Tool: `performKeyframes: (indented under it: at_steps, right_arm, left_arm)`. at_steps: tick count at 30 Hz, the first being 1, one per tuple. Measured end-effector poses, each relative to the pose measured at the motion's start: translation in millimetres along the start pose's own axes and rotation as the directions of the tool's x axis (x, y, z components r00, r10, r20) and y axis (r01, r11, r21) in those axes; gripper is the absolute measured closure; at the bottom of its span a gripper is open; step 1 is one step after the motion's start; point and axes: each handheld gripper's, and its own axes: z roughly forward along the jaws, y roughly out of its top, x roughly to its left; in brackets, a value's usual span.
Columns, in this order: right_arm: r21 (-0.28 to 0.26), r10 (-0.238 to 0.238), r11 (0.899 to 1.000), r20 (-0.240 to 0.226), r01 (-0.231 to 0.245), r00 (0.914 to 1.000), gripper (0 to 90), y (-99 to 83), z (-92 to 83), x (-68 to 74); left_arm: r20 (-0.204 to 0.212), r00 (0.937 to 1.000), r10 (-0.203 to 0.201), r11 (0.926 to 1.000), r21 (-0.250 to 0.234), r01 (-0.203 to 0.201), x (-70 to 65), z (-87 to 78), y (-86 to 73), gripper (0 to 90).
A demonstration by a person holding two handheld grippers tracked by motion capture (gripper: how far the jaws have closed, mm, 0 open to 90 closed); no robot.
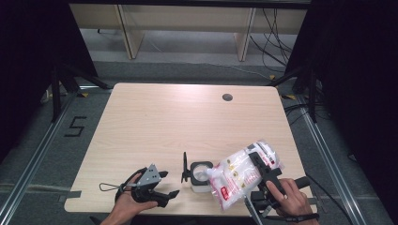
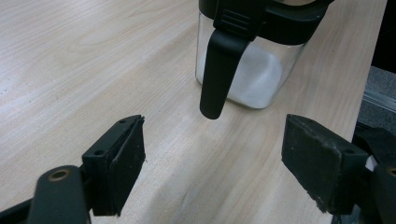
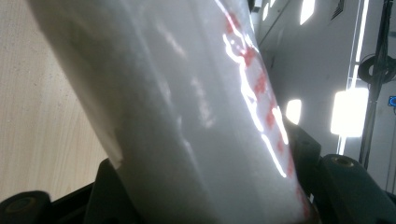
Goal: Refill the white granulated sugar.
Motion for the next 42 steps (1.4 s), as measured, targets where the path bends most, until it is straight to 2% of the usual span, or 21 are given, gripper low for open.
performKeyframes:
  at_steps: [3,6,7,8,9,11,12,13,14,17,18,20,25,31,33,34,36,38,39,40,42]
  right_arm:
    - [-0.011,0.007,1.000,0.007,-0.007,0.9999,46.2,-0.9,0.6,0.8]
    - [0.006,0.022,1.000,-0.003,-0.022,0.9998,46.3,-0.4,-0.7,2.7]
    - [-0.014,-0.020,1.000,0.007,0.020,0.9998,46.3,0.1,0.3,-0.3]
    - [-0.013,-0.015,1.000,0.005,0.015,0.9999,46.3,0.2,0.0,0.1]
    - [-0.015,-0.017,1.000,0.007,0.017,0.9998,46.3,0.3,0.2,0.3]
    - [0.000,0.013,1.000,-0.012,-0.013,0.9998,46.4,0.0,0.0,3.6]
    - [-0.002,0.008,1.000,-0.008,-0.008,0.9999,46.4,0.0,0.3,3.7]
    - [-0.005,-0.030,1.000,0.004,0.030,0.9996,46.4,0.6,0.0,0.6]
    - [0.000,-0.033,0.999,0.002,0.033,0.9995,46.4,0.7,-0.5,0.2]
    - [-0.002,-0.025,1.000,0.004,0.025,0.9997,46.4,0.5,-0.2,0.9]
    - [-0.003,-0.003,1.000,0.002,0.003,1.0000,46.4,0.0,0.3,2.8]
    - [0.005,0.007,1.000,-0.009,-0.007,0.9999,46.4,0.1,-0.3,3.1]
    - [-0.014,-0.020,1.000,0.008,0.020,0.9998,46.5,0.6,0.0,0.0]
    - [-0.021,-0.017,1.000,0.008,0.017,0.9998,46.5,0.7,0.4,0.2]
    - [-0.007,0.017,1.000,-0.003,-0.017,0.9998,46.5,0.6,-0.4,2.1]
    - [-0.016,-0.012,1.000,0.001,0.012,0.9999,46.6,0.5,-0.1,-0.2]
    - [-0.021,0.018,1.000,0.001,-0.018,0.9998,46.6,-0.5,0.8,2.2]
    - [-0.024,0.024,0.999,-0.003,-0.024,0.9997,46.6,-1.1,1.0,2.3]
    - [-0.014,0.024,1.000,-0.006,-0.024,0.9997,46.6,-1.2,0.3,2.4]
    - [-0.021,0.000,1.000,0.001,0.000,1.0000,46.6,-1.0,0.3,0.4]
    - [-0.017,-0.002,1.000,0.000,0.002,1.0000,46.6,-0.9,-0.3,0.4]
  left_arm:
    - [0.000,1.0000,0.003,1.0000,0.000,-0.003,0.1,0.0,0.1,20.9]
    - [0.000,1.0000,0.003,1.0000,0.000,-0.003,0.0,0.0,0.1,20.9]
    - [0.001,0.9999,-0.013,0.9999,-0.002,0.013,-0.8,0.3,-0.4,21.0]
    - [0.003,0.9996,-0.029,0.9996,-0.002,0.029,-1.8,0.5,-0.7,20.9]
    - [-0.001,0.9996,-0.026,0.9996,0.000,0.026,-1.8,0.0,-0.5,20.9]
    - [0.005,1.0000,0.003,1.0000,-0.005,-0.003,0.3,0.0,0.0,20.9]
    - [0.004,1.0000,0.001,1.0000,-0.004,-0.001,0.4,0.0,-0.1,20.9]
    - [0.003,1.0000,-0.006,1.0000,-0.004,0.006,-0.2,0.1,-0.2,21.0]
    - [-0.002,1.0000,-0.006,1.0000,0.000,0.006,-0.4,-0.2,-0.2,20.9]
    - [-0.001,0.9996,-0.028,0.9996,-0.001,0.028,-1.8,0.0,-0.6,20.9]
    - [-0.001,1.0000,-0.001,1.0000,0.000,0.001,-0.1,-0.2,0.0,20.9]
    - [0.000,1.0000,0.002,1.0000,0.000,-0.002,0.1,0.0,0.0,20.9]
    - [-0.001,1.0000,-0.007,1.0000,-0.001,0.007,-0.4,0.0,-0.1,20.9]
    - [0.004,1.0000,-0.004,1.0000,-0.004,0.004,0.1,0.2,-0.2,20.9]
    - [0.004,1.0000,0.001,1.0000,-0.003,-0.001,0.2,0.0,-0.1,21.0]
    - [0.005,1.0000,0.002,1.0000,-0.004,-0.002,0.2,0.0,-0.2,20.9]
    - [0.007,1.0000,0.000,1.0000,-0.006,0.000,0.7,0.2,0.0,20.9]
    - [0.004,1.0000,0.001,1.0000,-0.003,-0.001,0.5,0.1,-0.1,20.9]
    - [0.004,1.0000,0.002,1.0000,-0.004,-0.002,0.3,-0.1,-0.1,21.0]
    - [0.011,0.9999,0.003,1.0000,0.001,-0.003,0.7,-0.5,0.1,20.9]
    - [0.009,1.0000,0.001,1.0000,-0.001,-0.001,0.9,-0.4,0.2,20.9]
